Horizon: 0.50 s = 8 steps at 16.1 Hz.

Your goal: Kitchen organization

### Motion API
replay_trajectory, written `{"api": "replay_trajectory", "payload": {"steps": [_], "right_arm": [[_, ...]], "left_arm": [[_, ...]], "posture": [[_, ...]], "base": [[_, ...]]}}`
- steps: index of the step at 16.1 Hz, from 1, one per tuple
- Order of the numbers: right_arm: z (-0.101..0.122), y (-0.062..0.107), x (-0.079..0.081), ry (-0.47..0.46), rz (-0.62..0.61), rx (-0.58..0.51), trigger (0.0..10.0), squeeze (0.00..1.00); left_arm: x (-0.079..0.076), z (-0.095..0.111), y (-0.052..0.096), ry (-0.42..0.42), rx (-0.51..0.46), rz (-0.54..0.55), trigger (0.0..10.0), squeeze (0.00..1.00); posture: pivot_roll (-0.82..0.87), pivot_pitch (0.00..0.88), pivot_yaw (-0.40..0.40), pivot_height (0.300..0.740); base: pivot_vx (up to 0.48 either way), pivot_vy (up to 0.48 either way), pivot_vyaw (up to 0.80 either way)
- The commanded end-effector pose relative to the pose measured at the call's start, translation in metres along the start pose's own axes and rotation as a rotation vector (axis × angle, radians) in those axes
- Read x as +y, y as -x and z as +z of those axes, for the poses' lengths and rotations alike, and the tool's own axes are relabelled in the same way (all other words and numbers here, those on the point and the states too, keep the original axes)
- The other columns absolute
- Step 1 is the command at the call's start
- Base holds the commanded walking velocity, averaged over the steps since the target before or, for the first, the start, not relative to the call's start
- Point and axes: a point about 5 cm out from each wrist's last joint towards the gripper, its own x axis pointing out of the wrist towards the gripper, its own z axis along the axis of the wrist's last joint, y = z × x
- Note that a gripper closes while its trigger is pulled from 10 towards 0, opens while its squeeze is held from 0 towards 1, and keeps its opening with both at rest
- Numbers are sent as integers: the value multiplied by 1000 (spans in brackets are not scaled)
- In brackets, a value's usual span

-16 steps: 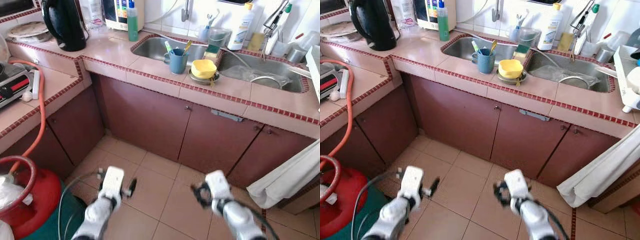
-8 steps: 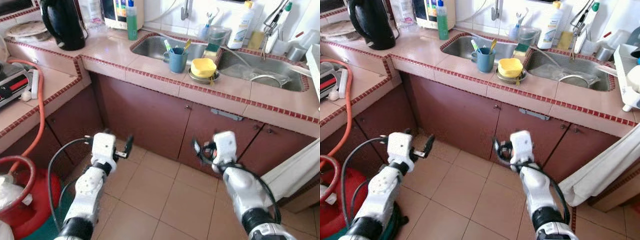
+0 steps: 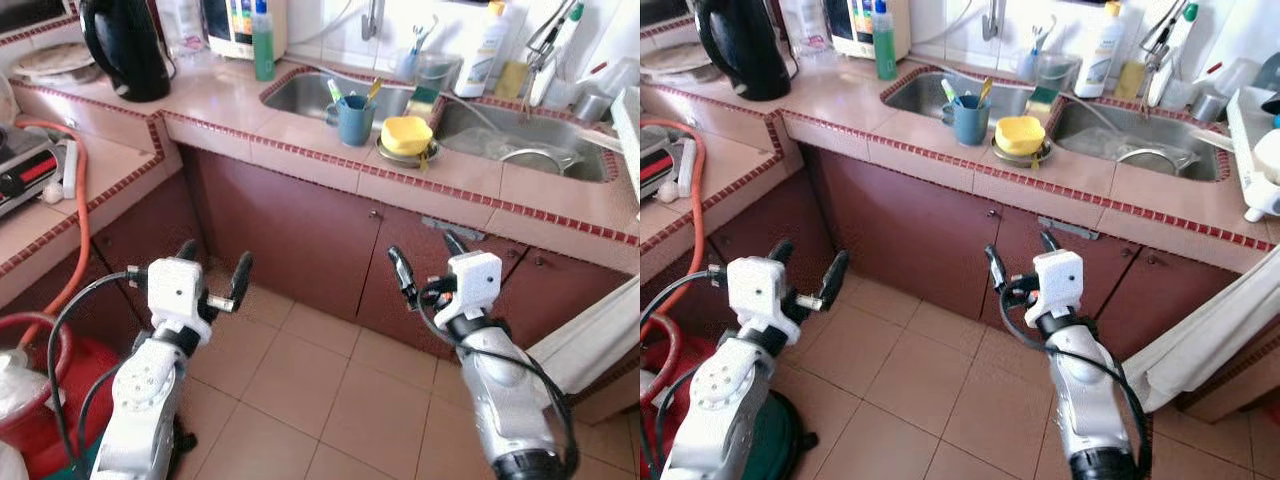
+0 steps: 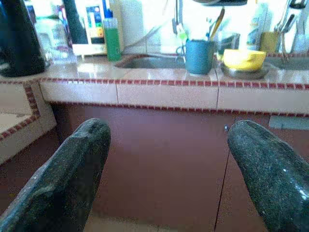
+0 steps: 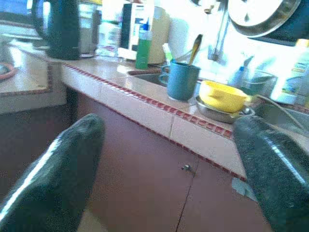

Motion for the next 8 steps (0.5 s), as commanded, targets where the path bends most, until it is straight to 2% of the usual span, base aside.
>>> {"api": "replay_trajectory", "payload": {"steps": [1, 7, 8], "right_arm": [[5, 0, -1, 23, 2, -8, 10000, 0], [16, 0, -3, 31, 16, -7, 10000, 0], [16, 0, -2, 35, 20, -6, 10000, 0]], "left_arm": [[0, 3, 0, -16, 7, -11, 10000, 0], [-3, 14, -7, 1, 2, -41, 10000, 0], [-4, 14, -7, 6, 6, -51, 10000, 0]], "posture": [[-42, 16, -8, 740], [-46, 8, -10, 740], [-47, 8, -10, 740]], "base": [[0, 0, 0], [0, 0, 0], [255, 0, 0]]}}
